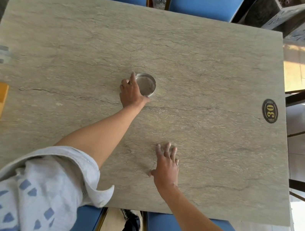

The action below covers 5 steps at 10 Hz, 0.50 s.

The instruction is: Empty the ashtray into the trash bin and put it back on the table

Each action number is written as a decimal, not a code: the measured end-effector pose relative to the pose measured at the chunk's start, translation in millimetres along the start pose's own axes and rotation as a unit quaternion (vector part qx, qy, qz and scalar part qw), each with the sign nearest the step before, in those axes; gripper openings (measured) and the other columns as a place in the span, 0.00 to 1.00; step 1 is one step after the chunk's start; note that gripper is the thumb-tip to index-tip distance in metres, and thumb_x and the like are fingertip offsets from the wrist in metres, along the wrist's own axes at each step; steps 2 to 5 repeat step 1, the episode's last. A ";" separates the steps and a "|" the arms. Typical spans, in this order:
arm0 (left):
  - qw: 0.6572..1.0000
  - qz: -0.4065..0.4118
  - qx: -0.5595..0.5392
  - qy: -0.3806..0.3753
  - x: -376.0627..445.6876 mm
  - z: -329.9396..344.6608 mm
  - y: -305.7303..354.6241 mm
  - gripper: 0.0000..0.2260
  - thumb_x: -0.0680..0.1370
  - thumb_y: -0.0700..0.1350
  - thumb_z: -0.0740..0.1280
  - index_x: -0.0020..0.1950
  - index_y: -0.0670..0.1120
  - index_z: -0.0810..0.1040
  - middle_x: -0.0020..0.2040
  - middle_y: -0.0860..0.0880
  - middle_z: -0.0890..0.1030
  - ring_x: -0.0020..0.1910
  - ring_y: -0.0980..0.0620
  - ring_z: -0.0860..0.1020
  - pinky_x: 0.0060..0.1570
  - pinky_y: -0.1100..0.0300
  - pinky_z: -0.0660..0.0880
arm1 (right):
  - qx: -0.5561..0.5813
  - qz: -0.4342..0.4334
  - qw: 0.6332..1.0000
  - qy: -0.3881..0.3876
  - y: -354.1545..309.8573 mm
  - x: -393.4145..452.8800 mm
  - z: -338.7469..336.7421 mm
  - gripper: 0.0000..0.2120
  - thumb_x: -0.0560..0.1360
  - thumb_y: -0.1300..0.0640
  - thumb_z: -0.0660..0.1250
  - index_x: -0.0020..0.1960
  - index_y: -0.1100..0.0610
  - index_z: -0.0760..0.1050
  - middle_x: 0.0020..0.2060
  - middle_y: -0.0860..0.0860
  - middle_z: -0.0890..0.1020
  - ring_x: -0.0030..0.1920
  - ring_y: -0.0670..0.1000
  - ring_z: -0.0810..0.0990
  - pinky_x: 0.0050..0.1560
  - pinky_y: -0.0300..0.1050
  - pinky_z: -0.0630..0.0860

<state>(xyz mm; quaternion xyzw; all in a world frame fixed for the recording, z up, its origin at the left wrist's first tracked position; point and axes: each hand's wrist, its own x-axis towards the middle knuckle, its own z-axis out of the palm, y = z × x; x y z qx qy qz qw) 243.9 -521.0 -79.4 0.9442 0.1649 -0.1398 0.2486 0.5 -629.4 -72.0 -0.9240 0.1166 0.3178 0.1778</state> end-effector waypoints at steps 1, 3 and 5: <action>1.000 -0.003 -0.017 0.027 -10.7 4.8 -12.5 0.58 0.60 0.51 0.84 0.80 0.51 0.51 0.73 0.40 0.63 0.70 0.41 0.68 0.61 0.46 0.76 | 0.004 0.002 1.000 -0.002 -2.4 1.0 -1.9 0.50 0.75 0.57 0.76 0.84 0.52 0.47 0.84 0.59 0.43 0.82 0.66 0.40 0.82 0.65 0.53; 1.000 -0.003 -0.017 0.027 -10.7 4.8 -12.5 0.58 0.60 0.51 0.84 0.80 0.51 0.51 0.73 0.40 0.63 0.70 0.41 0.68 0.61 0.46 0.76 | 0.004 0.002 1.000 -0.002 -2.4 1.0 -1.9 0.50 0.75 0.57 0.76 0.84 0.52 0.47 0.84 0.59 0.43 0.82 0.66 0.40 0.82 0.65 0.53; 1.000 -0.003 -0.017 0.027 -10.7 4.8 -12.5 0.58 0.60 0.51 0.84 0.80 0.51 0.51 0.73 0.40 0.63 0.70 0.41 0.68 0.61 0.46 0.76 | 0.004 0.002 1.000 -0.002 -2.4 1.0 -1.9 0.50 0.75 0.57 0.76 0.84 0.52 0.47 0.84 0.59 0.43 0.82 0.66 0.40 0.82 0.65 0.53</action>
